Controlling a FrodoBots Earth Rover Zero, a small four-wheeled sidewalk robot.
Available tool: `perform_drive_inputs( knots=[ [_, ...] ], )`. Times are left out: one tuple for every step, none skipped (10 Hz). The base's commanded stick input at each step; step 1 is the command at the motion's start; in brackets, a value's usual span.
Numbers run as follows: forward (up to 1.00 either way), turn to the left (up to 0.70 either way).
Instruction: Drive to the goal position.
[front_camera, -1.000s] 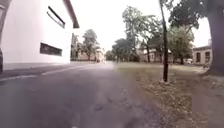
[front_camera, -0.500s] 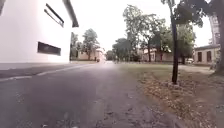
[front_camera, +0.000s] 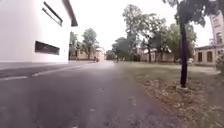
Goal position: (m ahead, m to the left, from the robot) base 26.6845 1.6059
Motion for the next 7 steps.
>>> perform_drive_inputs(
  knots=[
    [0.7,0.0],
    [0.7,0.0],
    [0.7,0.0],
    [0.7,0.0],
    [0.7,0.0],
    [0.7,0.0],
    [0.7,0.0]
  ],
)
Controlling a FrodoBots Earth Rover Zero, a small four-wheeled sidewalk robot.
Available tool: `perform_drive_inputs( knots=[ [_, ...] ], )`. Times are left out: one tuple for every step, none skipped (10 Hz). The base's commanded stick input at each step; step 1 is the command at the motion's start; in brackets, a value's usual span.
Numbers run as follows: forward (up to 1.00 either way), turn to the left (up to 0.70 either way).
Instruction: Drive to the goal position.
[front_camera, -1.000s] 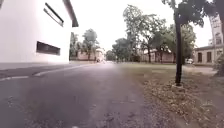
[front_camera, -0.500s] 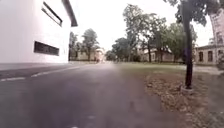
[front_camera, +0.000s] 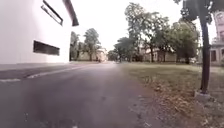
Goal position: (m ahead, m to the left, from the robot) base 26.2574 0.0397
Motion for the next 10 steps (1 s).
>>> perform_drive_inputs(
  knots=[
    [0.7,0.0],
    [0.7,0.0],
    [0.7,0.0],
    [0.7,0.0],
    [0.7,0.0],
    [0.7,0.0],
    [0.7,0.0],
    [0.7,0.0],
    [0.7,0.0],
    [0.7,0.0]
  ],
)
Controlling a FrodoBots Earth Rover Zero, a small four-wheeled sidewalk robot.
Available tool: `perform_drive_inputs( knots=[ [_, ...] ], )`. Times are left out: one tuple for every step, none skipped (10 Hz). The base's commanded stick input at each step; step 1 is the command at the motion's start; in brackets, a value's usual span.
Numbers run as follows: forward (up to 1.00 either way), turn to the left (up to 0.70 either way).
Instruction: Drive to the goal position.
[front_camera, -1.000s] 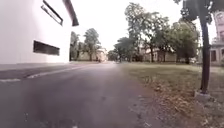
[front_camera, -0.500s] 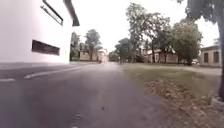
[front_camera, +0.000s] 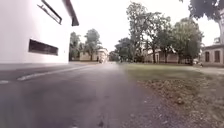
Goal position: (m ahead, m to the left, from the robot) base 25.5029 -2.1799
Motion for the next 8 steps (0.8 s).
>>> perform_drive_inputs(
  knots=[
    [0.7,0.0],
    [0.7,0.0],
    [0.7,0.0],
    [0.7,0.0],
    [0.7,0.0],
    [0.7,0.0],
    [0.7,0.0],
    [0.7,0.0]
  ],
)
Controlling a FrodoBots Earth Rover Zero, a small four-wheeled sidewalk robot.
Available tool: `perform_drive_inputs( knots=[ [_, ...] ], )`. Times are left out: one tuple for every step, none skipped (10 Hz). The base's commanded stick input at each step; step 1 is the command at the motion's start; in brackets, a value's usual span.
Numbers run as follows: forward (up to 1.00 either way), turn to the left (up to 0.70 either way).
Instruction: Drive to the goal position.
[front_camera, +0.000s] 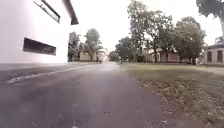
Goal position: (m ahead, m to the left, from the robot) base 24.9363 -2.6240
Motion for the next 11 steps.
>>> perform_drive_inputs(
  knots=[
    [0.7,0.0],
    [0.7,0.0],
    [0.7,0.0],
    [0.7,0.0],
    [0.7,0.0],
    [0.7,0.0],
    [0.7,0.0],
    [0.7,0.0],
    [0.7,0.0],
    [0.7,0.0],
    [0.7,0.0]
  ],
)
